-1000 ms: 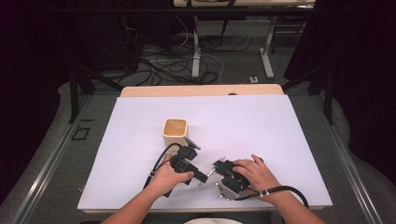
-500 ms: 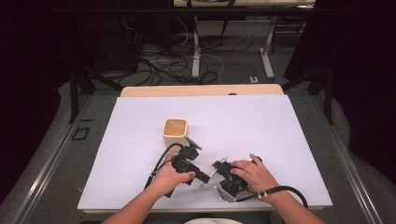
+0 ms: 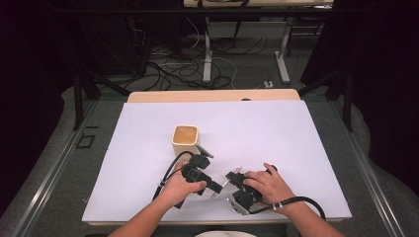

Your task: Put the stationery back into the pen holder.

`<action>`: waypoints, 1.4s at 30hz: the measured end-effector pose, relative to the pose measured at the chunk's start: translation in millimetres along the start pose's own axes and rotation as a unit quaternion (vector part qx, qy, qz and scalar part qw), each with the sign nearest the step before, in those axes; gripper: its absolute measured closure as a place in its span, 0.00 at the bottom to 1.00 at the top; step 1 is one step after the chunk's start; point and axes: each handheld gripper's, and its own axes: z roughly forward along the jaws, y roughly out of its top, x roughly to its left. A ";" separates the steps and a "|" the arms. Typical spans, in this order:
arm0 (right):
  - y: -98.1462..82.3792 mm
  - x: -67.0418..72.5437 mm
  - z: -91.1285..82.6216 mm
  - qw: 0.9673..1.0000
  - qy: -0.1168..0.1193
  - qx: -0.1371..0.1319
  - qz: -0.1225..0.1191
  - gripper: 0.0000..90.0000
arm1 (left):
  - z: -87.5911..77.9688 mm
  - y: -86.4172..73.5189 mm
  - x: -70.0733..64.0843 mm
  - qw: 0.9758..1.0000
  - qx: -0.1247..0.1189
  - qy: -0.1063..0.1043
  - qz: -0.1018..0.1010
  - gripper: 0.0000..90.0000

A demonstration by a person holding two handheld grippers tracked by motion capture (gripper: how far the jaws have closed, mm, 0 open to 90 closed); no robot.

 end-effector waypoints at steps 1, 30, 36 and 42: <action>-0.3 0.6 0.0 1.000 -0.002 0.000 0.003 0.88 | -0.4 -0.1 0.3 1.000 -0.004 0.000 -0.002 0.86; -7.8 -20.7 -11.5 0.971 -0.016 -0.108 0.214 0.88 | -33.4 -16.4 24.1 0.981 -0.132 0.117 0.077 0.40; -18.9 -30.5 -15.1 0.939 -0.028 -0.138 0.314 0.88 | -36.9 -19.3 27.4 0.977 -0.155 0.124 0.077 0.35; -29.9 -41.1 -14.0 0.888 -0.024 -0.162 0.431 0.88 | -41.0 -23.7 27.7 0.973 -0.163 0.144 0.082 0.34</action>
